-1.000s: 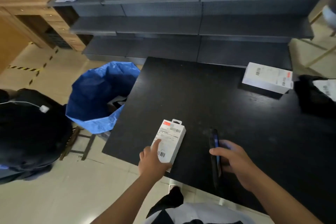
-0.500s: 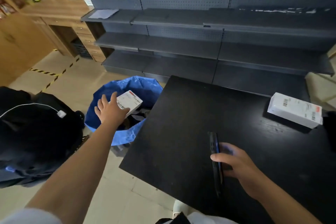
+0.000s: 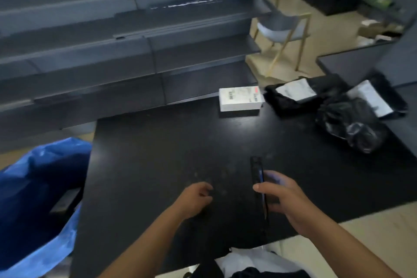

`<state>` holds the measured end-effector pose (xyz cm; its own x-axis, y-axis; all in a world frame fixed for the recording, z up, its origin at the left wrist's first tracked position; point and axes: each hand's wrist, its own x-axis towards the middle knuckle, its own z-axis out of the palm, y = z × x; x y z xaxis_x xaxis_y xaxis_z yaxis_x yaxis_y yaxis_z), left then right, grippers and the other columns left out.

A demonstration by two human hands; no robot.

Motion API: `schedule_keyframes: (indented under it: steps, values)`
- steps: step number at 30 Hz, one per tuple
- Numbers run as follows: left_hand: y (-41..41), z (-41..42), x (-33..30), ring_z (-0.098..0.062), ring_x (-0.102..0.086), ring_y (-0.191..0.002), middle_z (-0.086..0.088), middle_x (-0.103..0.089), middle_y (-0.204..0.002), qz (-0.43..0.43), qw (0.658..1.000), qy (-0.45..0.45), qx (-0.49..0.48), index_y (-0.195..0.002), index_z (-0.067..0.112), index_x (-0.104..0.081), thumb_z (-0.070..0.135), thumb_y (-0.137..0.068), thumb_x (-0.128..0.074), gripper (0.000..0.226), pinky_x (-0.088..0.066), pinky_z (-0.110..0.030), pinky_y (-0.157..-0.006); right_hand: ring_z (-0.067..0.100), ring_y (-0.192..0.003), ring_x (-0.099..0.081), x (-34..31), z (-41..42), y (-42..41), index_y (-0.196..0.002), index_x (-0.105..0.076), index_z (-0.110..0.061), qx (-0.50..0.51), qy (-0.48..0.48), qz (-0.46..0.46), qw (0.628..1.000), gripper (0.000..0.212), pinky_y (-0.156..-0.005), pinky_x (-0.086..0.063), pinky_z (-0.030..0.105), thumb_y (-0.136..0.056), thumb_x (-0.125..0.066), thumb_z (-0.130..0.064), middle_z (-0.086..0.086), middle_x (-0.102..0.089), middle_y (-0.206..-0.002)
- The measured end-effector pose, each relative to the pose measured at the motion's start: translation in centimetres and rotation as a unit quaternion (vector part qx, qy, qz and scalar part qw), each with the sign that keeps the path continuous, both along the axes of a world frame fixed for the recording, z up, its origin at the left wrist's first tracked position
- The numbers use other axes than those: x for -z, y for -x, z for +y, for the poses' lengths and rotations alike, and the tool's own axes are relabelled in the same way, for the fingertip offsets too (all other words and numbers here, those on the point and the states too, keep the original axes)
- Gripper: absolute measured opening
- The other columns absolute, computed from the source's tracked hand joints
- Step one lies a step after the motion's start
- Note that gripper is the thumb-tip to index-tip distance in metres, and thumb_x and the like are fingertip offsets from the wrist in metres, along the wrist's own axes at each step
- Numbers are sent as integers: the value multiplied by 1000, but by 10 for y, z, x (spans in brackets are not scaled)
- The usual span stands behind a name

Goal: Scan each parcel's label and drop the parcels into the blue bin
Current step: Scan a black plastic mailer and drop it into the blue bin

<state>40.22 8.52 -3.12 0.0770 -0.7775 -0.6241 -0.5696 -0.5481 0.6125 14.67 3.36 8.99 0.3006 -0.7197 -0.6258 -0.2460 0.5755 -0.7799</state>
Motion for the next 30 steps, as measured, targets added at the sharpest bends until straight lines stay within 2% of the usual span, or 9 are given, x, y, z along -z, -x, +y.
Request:
schedule_keyframes:
  steps: [3,8,12,15,17,22,26,28,30]
  values:
    - [65,-42,-7,-13,-63,-110,4,-66,-119,8,996,-8,88,-132,22,-61,21,-95,-65,38,-50,-27,-98,31,-105,-74,1,-8,57,-135,-62,-16,76,-10,-3,997,69,-95,-59,55,-72,-88,-27,11,-72,-121]
    - [164,-102,-20,-12,-61,-114,3,-64,-126,-1,982,1,188,-134,23,-59,22,-97,-63,37,-47,-23,-97,36,-104,-73,13,-24,145,-139,-59,-17,189,-26,-10,982,101,-86,-63,50,-47,-92,-41,16,-69,-126]
    - [238,-165,-22,-12,-61,-115,1,-64,-130,-10,977,33,208,-131,24,-61,23,-94,-67,38,-47,-28,-103,29,-97,-68,20,-38,211,-141,-56,-14,227,-28,-7,973,65,-76,-61,41,-81,-81,-21,13,-66,-117]
    - [291,-217,-22,-19,-56,-123,-4,-57,-139,-50,972,98,207,-137,20,-56,24,-93,-68,46,-43,-31,-107,31,-110,-65,28,-47,256,-139,-57,-16,255,-43,-1,966,57,-75,-57,38,-85,-78,-20,12,-64,-126]
    - [323,-242,-24,-25,-47,-131,-6,-46,-145,-128,939,161,276,-145,21,-46,27,-95,-63,53,-40,-37,-109,29,-110,-64,27,-51,278,-134,-60,-18,265,-45,-1,963,51,-73,-55,37,-86,-78,-19,10,-64,-124]
    - [395,-274,-11,-31,-19,-150,-10,-21,-163,-297,787,297,453,-158,25,-20,29,-98,-55,70,-17,-44,-122,19,-100,-61,28,-69,328,-98,-58,-32,279,-40,-9,960,25,-69,-50,30,-90,-74,-15,-1,-62,-111]
    - [428,-290,11,-37,-3,-154,-15,2,-168,-330,767,307,456,-160,38,0,25,-98,-55,84,-3,-49,-123,23,-102,-66,29,-80,351,-103,-63,-30,301,-59,-15,952,24,-71,-53,32,-89,-76,-16,6,-69,-113]
    - [438,-299,19,-39,-5,-154,-17,1,-168,-351,763,319,440,-159,37,-9,23,-97,-57,80,-3,-51,-123,26,-106,-66,31,-81,359,-113,-65,-28,313,-61,-11,948,34,-75,-56,35,-83,-82,-23,9,-69,-118]
    - [443,-308,23,-39,-18,-150,-18,-16,-165,-363,764,341,410,-151,30,-33,24,-92,-62,66,-12,-52,-122,29,-111,-65,34,-81,365,-126,-64,-24,316,-56,-1,947,69,-84,-58,41,-63,-89,-41,11,-67,-124]
